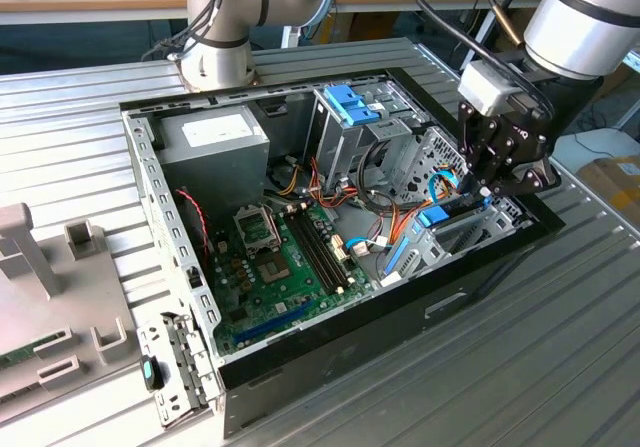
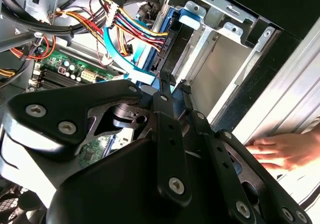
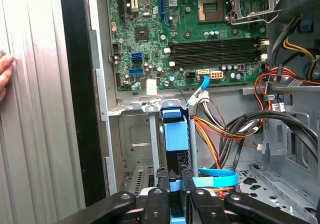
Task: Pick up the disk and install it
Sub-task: 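Insert the second disk wire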
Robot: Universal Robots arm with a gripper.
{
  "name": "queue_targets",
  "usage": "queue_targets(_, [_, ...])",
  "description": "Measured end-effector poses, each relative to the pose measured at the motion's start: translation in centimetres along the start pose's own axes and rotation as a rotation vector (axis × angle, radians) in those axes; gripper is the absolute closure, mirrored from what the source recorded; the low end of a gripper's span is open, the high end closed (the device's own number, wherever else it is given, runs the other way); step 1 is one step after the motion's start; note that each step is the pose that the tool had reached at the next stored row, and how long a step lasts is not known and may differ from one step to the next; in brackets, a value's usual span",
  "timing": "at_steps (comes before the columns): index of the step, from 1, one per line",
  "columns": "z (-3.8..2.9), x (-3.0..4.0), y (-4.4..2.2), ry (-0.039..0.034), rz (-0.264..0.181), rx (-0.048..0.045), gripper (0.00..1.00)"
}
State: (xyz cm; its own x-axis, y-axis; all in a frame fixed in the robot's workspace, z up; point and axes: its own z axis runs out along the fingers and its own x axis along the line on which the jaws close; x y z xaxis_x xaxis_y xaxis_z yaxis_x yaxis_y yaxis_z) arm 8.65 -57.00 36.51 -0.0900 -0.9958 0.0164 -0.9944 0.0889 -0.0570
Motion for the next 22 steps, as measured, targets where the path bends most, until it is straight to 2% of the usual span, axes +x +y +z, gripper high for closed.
queue_targets(3, [0.01, 0.0, 0.0, 0.0, 0.0, 0.0, 0.77])
queue_targets(4, [0.0, 0.0, 0.0, 0.0001, 0.0, 0.0, 0.84])
queue_targets(11, [0.04, -0.1, 0.0, -0.0006, -0.004, 0.0001, 0.84])
queue_targets(15, [0.09, -0.3, 0.03, -0.0053, -0.091, 0.0015, 0.84])
queue_targets(16, [0.29, -0.33, 0.04, -0.0073, -0.126, 0.0021, 0.84])
queue_targets(19, [0.45, -0.45, 0.04, -0.0078, -0.139, 0.0023, 0.84])
queue_targets(22, [0.67, -0.6, -0.28, -0.0079, -0.141, 0.0023, 0.84])
